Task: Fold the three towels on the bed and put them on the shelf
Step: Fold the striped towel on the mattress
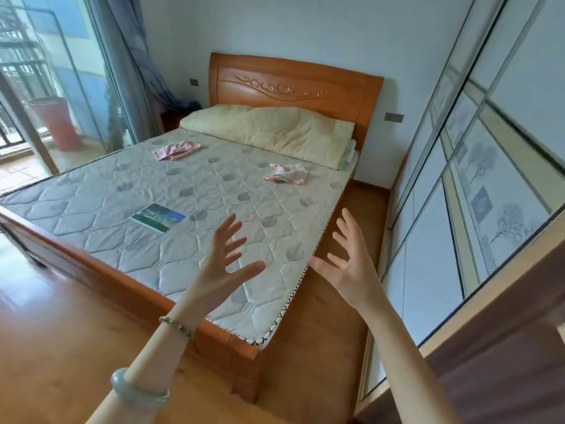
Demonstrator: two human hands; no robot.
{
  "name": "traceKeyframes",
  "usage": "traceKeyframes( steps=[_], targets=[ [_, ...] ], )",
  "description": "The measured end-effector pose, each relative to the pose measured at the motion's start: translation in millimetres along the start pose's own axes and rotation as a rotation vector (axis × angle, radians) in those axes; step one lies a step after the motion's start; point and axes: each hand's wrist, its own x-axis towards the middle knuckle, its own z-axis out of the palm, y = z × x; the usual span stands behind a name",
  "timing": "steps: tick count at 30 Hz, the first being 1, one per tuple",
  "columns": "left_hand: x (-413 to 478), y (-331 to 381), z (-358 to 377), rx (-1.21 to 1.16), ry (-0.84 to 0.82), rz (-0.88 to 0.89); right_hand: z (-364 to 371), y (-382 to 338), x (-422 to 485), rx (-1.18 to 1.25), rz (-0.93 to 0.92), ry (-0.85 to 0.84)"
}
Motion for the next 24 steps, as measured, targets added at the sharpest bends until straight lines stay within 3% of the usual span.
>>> traceKeyframes(
  steps=[24],
  targets=[
    [360.7,-79.4,158.9,0.005,-0.147,-0.006,-146.6,147.3,295.2,-0.017,0.132,0.165]
  ],
)
